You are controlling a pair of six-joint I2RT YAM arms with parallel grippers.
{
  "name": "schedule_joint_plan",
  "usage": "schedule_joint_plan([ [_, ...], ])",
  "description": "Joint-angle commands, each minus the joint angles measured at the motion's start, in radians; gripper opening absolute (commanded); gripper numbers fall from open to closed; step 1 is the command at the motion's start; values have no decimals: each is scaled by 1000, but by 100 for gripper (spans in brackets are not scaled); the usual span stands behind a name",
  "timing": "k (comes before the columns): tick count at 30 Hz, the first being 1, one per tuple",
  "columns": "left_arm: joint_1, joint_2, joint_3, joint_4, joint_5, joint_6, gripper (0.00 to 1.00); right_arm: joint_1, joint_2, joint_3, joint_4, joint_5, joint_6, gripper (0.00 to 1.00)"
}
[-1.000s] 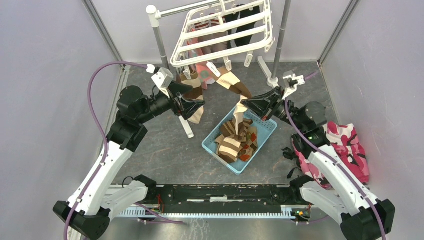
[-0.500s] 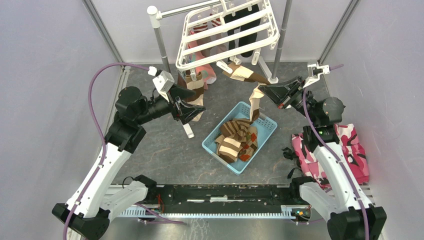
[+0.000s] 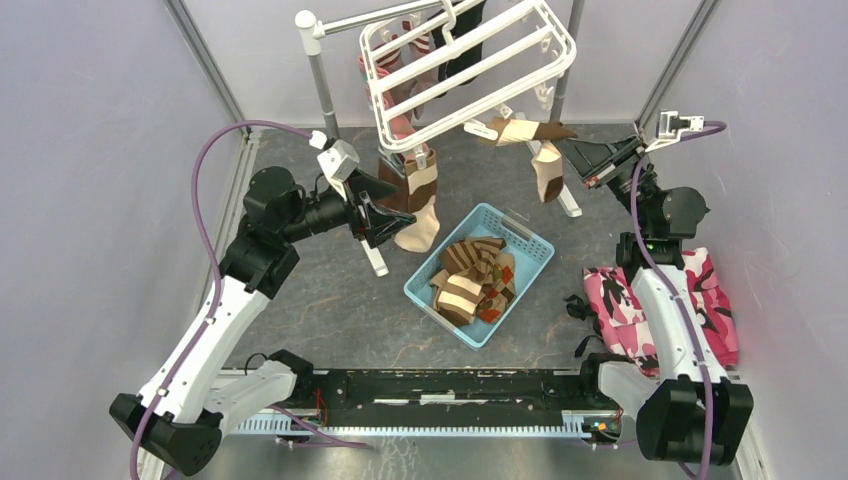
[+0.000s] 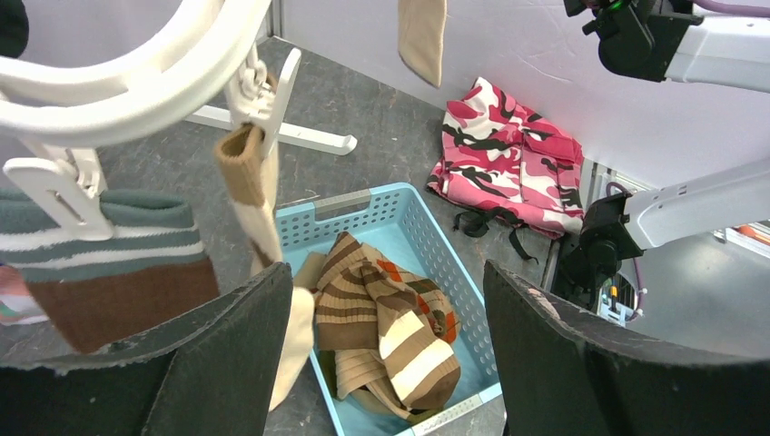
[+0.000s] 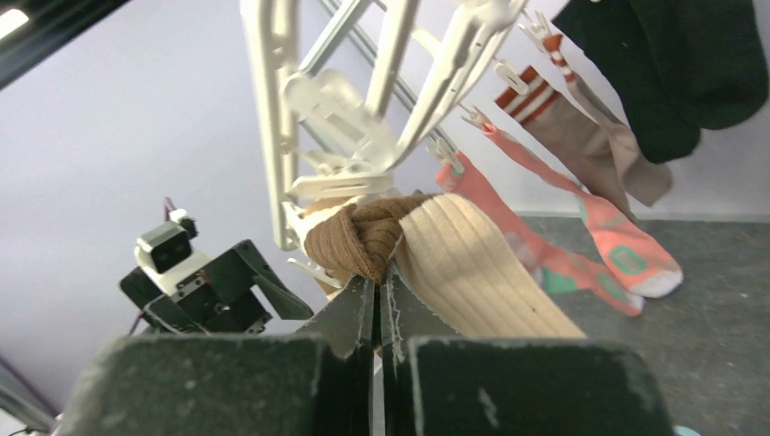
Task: Remove the socks clipped to the hanger
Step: Remove the sock from the hanger.
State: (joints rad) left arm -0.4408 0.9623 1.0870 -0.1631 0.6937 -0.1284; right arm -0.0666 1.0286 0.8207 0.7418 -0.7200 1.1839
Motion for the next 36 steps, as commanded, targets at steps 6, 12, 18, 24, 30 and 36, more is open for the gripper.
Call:
schedule_joint_plan([
  [6, -12, -12, -34, 68, 46, 5, 83, 140, 7, -6, -24, -35, -84, 0],
  [12, -28, 38, -20, 105, 30, -20, 82, 304, -20, -5, -348, -20, -371, 0],
  [18, -28, 68, -23, 199, 7, -114, 84, 374, -15, -21, -390, -88, -452, 0],
  [24, -29, 102, -9, 271, 17, -183, 86, 499, 38, 40, -423, -186, -552, 0],
  [30, -28, 129, 17, 301, 13, -220, 86, 584, 61, 81, -431, -216, -615, 5],
  [36, -29, 135, 6, 323, 84, -273, 87, 620, 57, 103, -383, -182, -614, 8],
])
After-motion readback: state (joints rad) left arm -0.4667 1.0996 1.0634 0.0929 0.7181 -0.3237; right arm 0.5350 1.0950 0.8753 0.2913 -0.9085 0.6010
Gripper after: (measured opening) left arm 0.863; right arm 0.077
